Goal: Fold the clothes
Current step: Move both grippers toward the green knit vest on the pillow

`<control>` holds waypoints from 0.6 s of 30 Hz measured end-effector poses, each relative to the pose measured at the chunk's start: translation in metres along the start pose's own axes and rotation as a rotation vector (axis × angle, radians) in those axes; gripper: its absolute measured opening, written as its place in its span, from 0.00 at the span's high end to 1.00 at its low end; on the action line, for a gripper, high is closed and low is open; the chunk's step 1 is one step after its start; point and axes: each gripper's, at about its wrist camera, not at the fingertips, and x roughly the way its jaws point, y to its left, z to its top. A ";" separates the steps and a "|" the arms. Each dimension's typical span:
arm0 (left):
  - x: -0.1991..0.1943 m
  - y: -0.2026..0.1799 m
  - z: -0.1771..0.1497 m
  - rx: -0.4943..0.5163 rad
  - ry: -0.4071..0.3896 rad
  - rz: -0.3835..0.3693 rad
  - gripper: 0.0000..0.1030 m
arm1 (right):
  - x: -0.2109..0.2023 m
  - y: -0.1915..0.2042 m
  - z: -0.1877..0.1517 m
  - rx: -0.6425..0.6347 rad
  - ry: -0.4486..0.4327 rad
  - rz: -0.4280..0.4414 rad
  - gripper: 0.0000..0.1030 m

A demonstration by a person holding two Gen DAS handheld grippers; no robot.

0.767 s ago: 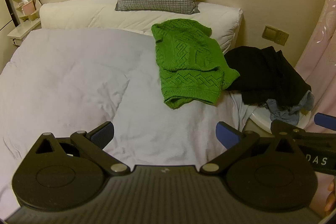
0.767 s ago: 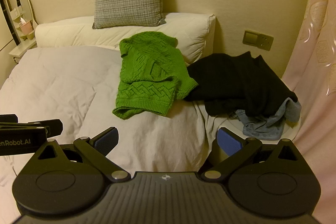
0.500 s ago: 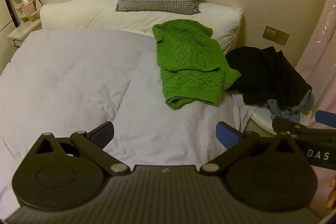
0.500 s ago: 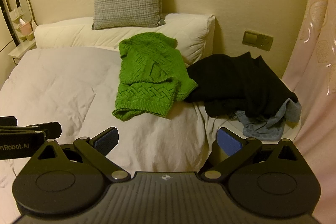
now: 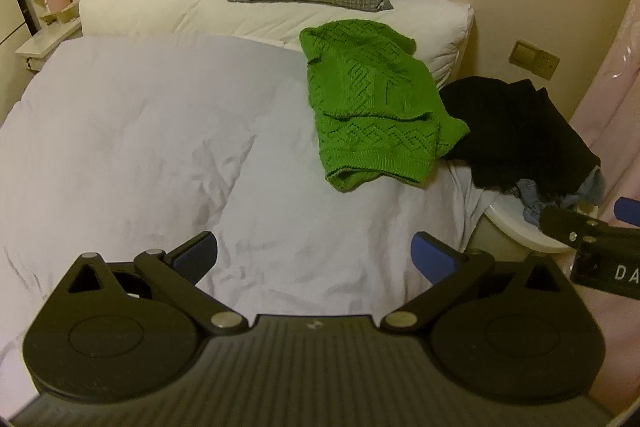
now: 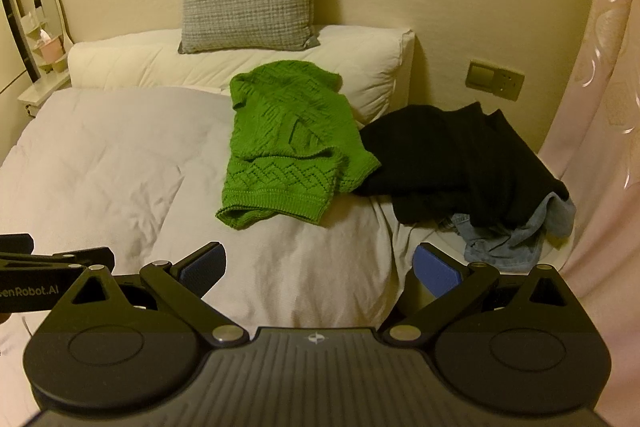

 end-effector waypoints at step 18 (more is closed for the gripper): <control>0.004 0.011 -0.005 -0.019 0.038 -0.042 0.01 | -0.002 0.006 -0.005 -0.005 0.010 -0.027 0.00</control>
